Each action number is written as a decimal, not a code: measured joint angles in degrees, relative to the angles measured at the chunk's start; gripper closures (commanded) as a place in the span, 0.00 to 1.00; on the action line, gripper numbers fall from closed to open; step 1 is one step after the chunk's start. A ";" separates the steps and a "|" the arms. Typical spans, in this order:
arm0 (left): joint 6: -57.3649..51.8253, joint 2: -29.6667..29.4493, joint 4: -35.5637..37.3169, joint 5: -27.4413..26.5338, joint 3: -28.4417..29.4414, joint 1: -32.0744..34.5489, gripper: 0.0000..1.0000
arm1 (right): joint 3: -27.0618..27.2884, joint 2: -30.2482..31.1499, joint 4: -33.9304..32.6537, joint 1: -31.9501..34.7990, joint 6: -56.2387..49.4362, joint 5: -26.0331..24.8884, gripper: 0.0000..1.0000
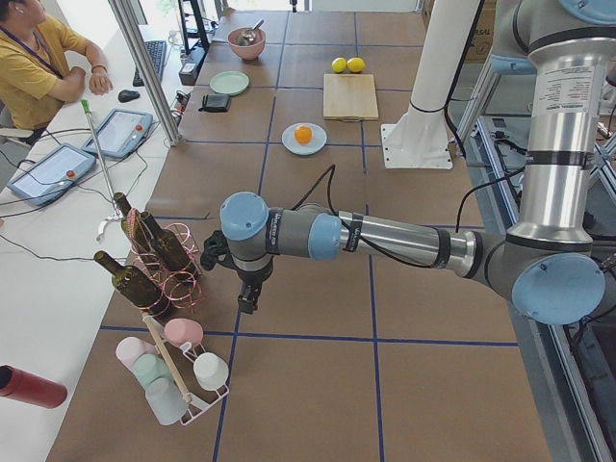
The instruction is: Pick orange to plate
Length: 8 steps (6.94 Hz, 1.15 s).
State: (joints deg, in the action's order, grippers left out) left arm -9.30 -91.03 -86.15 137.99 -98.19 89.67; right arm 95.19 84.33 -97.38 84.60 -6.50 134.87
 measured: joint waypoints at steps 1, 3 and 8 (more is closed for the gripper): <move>0.04 -0.04 0.04 0.05 -0.02 -0.01 0.00 | -0.04 0.29 0.20 -0.02 -0.08 0.22 0.00; 0.18 -0.09 0.12 0.44 -0.19 -0.02 0.00 | 0.05 0.51 0.33 -0.04 -0.17 0.30 0.00; 0.16 -0.41 0.11 0.61 -0.67 -0.02 0.00 | 0.56 0.63 0.31 -0.74 -0.20 1.12 0.00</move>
State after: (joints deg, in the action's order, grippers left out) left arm -9.14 -91.45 -86.04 138.60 -98.86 89.65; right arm 95.75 84.96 -97.07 83.86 -6.70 135.99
